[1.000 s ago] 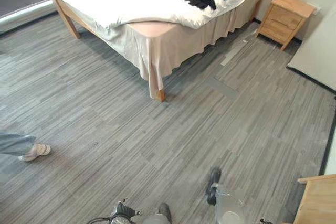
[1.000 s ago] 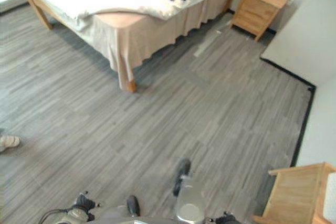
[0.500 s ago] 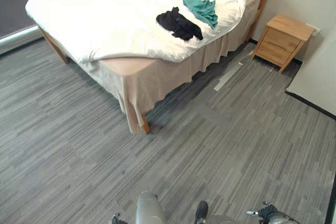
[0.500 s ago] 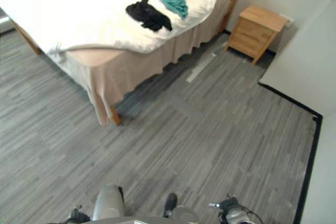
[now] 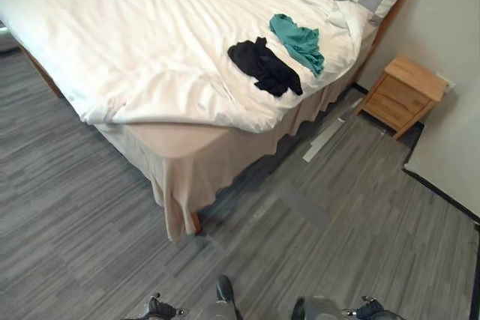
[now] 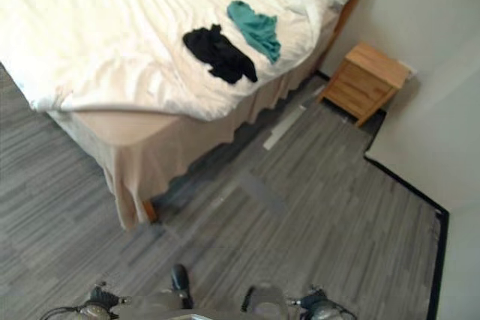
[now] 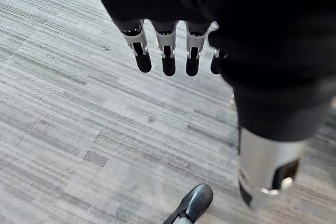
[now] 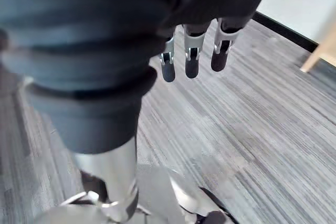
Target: Tidy up the quilt and then pick up the clothes from the bed and put them into the laundry hamper.
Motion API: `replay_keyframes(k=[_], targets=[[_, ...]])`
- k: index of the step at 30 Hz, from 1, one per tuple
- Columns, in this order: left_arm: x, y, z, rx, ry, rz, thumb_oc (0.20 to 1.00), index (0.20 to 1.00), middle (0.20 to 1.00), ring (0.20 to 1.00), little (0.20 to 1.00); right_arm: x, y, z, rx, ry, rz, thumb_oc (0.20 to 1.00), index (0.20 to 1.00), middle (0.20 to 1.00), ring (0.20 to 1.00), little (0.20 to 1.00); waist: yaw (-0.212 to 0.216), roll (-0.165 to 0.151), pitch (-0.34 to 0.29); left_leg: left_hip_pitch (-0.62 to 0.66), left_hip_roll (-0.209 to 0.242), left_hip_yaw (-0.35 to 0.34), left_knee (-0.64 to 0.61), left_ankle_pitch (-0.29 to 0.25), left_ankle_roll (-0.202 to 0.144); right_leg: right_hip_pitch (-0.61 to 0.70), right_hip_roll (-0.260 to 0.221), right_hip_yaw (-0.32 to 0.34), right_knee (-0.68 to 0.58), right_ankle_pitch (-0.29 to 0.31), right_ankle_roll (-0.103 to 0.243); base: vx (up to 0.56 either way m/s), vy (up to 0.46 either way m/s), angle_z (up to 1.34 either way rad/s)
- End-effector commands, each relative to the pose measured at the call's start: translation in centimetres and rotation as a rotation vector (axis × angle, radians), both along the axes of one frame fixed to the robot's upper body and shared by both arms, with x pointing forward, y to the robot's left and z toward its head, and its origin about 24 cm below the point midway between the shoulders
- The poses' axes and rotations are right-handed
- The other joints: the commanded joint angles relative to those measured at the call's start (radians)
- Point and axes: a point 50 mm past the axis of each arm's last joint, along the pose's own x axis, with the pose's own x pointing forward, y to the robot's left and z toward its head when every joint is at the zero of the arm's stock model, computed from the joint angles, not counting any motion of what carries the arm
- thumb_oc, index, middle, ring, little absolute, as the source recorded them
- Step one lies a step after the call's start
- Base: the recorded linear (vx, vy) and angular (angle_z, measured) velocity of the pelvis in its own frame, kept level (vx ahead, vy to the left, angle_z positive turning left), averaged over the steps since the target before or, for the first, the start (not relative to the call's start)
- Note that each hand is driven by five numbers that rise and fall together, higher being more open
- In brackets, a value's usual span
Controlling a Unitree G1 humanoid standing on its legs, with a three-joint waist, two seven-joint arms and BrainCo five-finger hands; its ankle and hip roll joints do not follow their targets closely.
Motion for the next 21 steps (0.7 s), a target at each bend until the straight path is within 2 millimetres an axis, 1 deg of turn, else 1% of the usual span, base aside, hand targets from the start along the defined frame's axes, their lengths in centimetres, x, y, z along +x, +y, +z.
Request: replay_keyframes(k=[1,2,3,4,5,6,7,8,9,10,11,12,13,14,15,16,17,18,19,20,21], targets=[[0.0,-0.1,0.0,-0.004,-0.016,0.018,1.000,1.000,1.000,1.000,1.000,2.7,-0.2,0.8,-0.009,-0.070,-0.010,1.000,1.000,1.000,1.000,1.000,0.021,0.040,0.068,0.076,0.077,0.046,0.011,-0.082,-0.124,0.108,0.036,-0.015,-0.256,0.053,0.004,0.36,-0.171,0.62],[0.2,-0.1,0.1,0.000,-0.022,0.008,1.000,1.000,1.000,1.000,1.000,2.3,-0.4,0.7,-0.012,-0.060,-0.012,1.000,1.000,1.000,1.000,1.000,0.016,0.039,0.060,0.086,0.078,0.014,0.008,-0.097,-0.142,0.127,0.019,0.037,-0.466,0.063,-0.009,0.24,-0.135,0.53],[0.2,-0.1,0.1,0.000,-0.022,0.008,1.000,1.000,1.000,1.000,1.000,2.3,-0.4,0.7,-0.012,-0.060,-0.012,1.000,1.000,1.000,1.000,1.000,0.016,0.040,0.060,0.087,0.080,0.013,0.008,-0.097,-0.143,0.132,0.022,0.035,-0.473,0.067,-0.010,0.49,-0.329,0.78],[0.5,-0.2,0.1,0.004,-0.025,-0.012,1.000,1.000,1.000,1.000,1.000,1.8,-0.6,0.6,-0.012,-0.047,-0.024,1.000,1.000,1.000,1.000,1.000,-0.006,0.031,0.043,0.080,0.081,-0.037,-0.001,-0.102,-0.159,0.127,-0.005,0.172,-0.671,0.151,-0.002,0.25,-0.196,0.90],[0.5,-0.2,0.1,0.004,-0.025,-0.012,1.000,1.000,1.000,1.000,1.000,1.8,-0.6,0.6,-0.012,-0.047,-0.024,1.000,1.000,1.000,1.000,1.000,-0.005,0.031,0.040,0.076,0.080,-0.036,-0.001,-0.101,-0.159,0.125,-0.005,0.172,-0.675,0.154,-0.002,0.44,-0.288,1.08],[0.8,-0.4,0.1,0.003,-0.029,-0.024,1.000,1.000,1.000,1.000,1.000,1.4,-0.7,0.5,-0.009,-0.036,-0.032,1.000,1.000,1.000,1.000,1.000,-0.020,0.029,0.037,0.090,0.089,-0.069,-0.001,-0.119,-0.174,0.115,-0.030,0.259,-0.724,0.187,0.010,0.46,-0.365,1.10],[1.1,-0.3,0.2,0.013,-0.025,-0.043,1.000,1.000,1.000,1.000,1.000,0.5,-0.6,0.2,0.002,-0.013,-0.048,1.000,1.000,1.000,1.000,1.000,-0.030,0.017,0.026,0.105,0.114,-0.110,-0.001,-0.133,-0.201,0.088,-0.059,0.342,-0.758,0.255,0.030,0.47,-0.366,1.29],[1.1,-0.3,0.2,0.013,-0.025,-0.043,1.000,1.000,1.000,1.000,1.000,0.5,-0.6,0.2,0.002,-0.013,-0.048,1.000,1.000,1.000,1.000,1.000,-0.032,0.018,0.026,0.105,0.115,-0.112,-0.001,-0.134,-0.201,0.090,-0.058,0.339,-0.760,0.255,0.030,0.45,-0.442,1.24],[0.9,-0.1,0.2,0.014,-0.018,-0.043,1.000,1.000,1.000,1.000,1.000,0.0,-0.5,0.1,0.010,0.001,-0.052,1.000,1.000,1.000,1.000,1.000,-0.030,0.010,0.020,0.115,0.133,-0.125,-0.001,-0.134,-0.218,0.085,-0.064,0.331,-0.760,0.273,0.030,0.32,-0.272,1.28],[0.7,0.0,0.2,0.016,-0.011,-0.044,1.000,1.000,1.000,1.000,1.000,-0.4,-0.4,0.0,0.017,0.011,-0.059,1.000,1.000,1.000,1.000,1.000,-0.033,0.005,0.015,0.129,0.141,-0.142,-0.001,-0.142,-0.228,0.108,-0.066,0.289,-0.780,0.269,0.030,0.47,-0.424,0.88],[0.3,0.0,0.1,0.015,-0.005,-0.039,1.000,1.000,1.000,1.000,1.000,-0.5,-0.4,-0.1,0.018,0.016,-0.056,1.000,1.000,1.000,1.000,1.000,-0.031,-0.002,0.009,0.145,0.149,-0.150,-0.001,-0.145,-0.238,0.117,-0.051,0.275,-0.778,0.274,0.030,0.43,-0.396,0.87],[0.1,0.0,0.0,0.012,0.001,-0.031,1.000,1.000,1.000,1.000,1.000,-0.4,-0.6,0.0,0.015,0.017,-0.053,1.000,1.000,1.000,1.000,1.000,-0.036,0.007,0.006,0.159,0.170,-0.165,-0.001,-0.143,-0.247,0.124,-0.027,0.271,-0.779,0.270,0.030,0.52,-0.534,0.82],[-0.4,0.0,-0.1,0.006,0.004,-0.016,1.000,1.000,1.000,1.000,1.000,-0.4,-0.9,0.1,0.004,0.019,-0.027,1.000,1.000,1.000,1.000,1.000,-0.037,0.017,0.001,0.146,0.213,-0.176,0.077,-0.140,-0.260,0.142,0.018,0.260,-0.793,0.230,0.030,0.44,-0.463,0.62],[-0.2,-0.3,-0.1,-0.008,-0.016,-0.001,1.000,1.000,1.000,1.000,1.000,-0.1,-1.3,0.3,-0.007,0.003,-0.027,1.000,1.000,1.000,1.000,1.000,-0.036,0.023,0.011,0.101,0.235,-0.182,0.169,-0.099,-0.263,0.169,0.033,0.245,-0.801,0.204,0.023,0.30,-0.328,0.07],[-0.2,-0.3,-0.1,-0.008,-0.016,-0.001,1.000,1.000,1.000,1.000,1.000,-0.1,-1.3,0.3,-0.008,0.003,-0.027,1.000,1.000,1.000,1.000,1.000,-0.040,0.025,0.011,0.094,0.238,-0.189,0.177,-0.103,-0.264,0.170,0.035,0.239,-0.801,0.204,0.022,0.06,-0.183,-0.15],[1.0,-0.8,0.1,-0.024,-0.069,0.012,1.000,1.000,1.000,1.000,1.000,0.3,-2.1,0.6,-0.033,-0.016,-0.040,1.000,1.000,1.000,1.000,1.000,-0.037,0.036,0.041,0.010,0.271,-0.190,0.307,-0.015,-0.270,0.203,0.053,0.203,-0.803,0.176,-0.011,0.01,-0.307,0.08],[2.5,-1.3,0.4,-0.055,-0.144,0.061,1.000,1.000,1.000,1.000,1.000,0.7,-2.9,0.9,-0.068,-0.024,-0.034,1.000,1.000,1.000,1.000,1.000,-0.029,0.027,0.074,-0.088,0.273,-0.172,0.417,0.022,-0.247,0.231,0.069,0.163,-0.803,0.140,-0.049,0.06,-0.376,0.76],[2.7,-1.3,0.5,-0.072,-0.167,0.100,1.000,1.000,1.000,1.000,1.000,0.5,-3.0,0.9,-0.081,-0.012,-0.020,1.000,1.000,1.000,1.000,1.000,-0.030,0.025,0.075,-0.103,0.236,-0.153,0.389,-0.021,-0.230,0.240,0.078,0.148,-0.803,0.124,-0.056,0.12,-0.317,0.85],[2.8,-1.3,0.5,-0.081,-0.185,0.135,1.000,1.000,1.000,1.000,1.000,0.3,-3.1,0.9,-0.088,0.003,-0.013,1.000,1.000,1.000,1.000,1.000,-0.019,0.018,0.075,-0.126,0.176,-0.164,0.375,-0.082,-0.210,0.244,0.079,0.153,-0.803,0.119,-0.061,0.15,-0.163,0.88],[3.4,-1.1,0.9,-0.092,-0.240,0.181,1.000,1.000,1.000,1.000,1.000,0.3,-3.1,0.9,-0.090,0.002,-0.005,1.000,1.000,1.000,1.000,1.000,-0.009,0.013,0.068,-0.161,0.093,-0.178,0.347,-0.122,-0.185,0.240,0.086,0.151,-0.803,0.115,-0.064,0.09,-0.087,0.54],[3.4,-1.1,0.9,-0.092,-0.240,0.181,1.000,1.000,1.000,1.000,1.000,0.3,-3.1,0.9,-0.090,0.002,-0.005,1.000,1.000,1.000,1.000,1.000,-0.011,0.011,0.065,-0.165,0.091,-0.179,0.345,-0.120,-0.184,0.236,0.084,0.150,-0.803,0.116,-0.064,0.09,-0.105,0.28]])
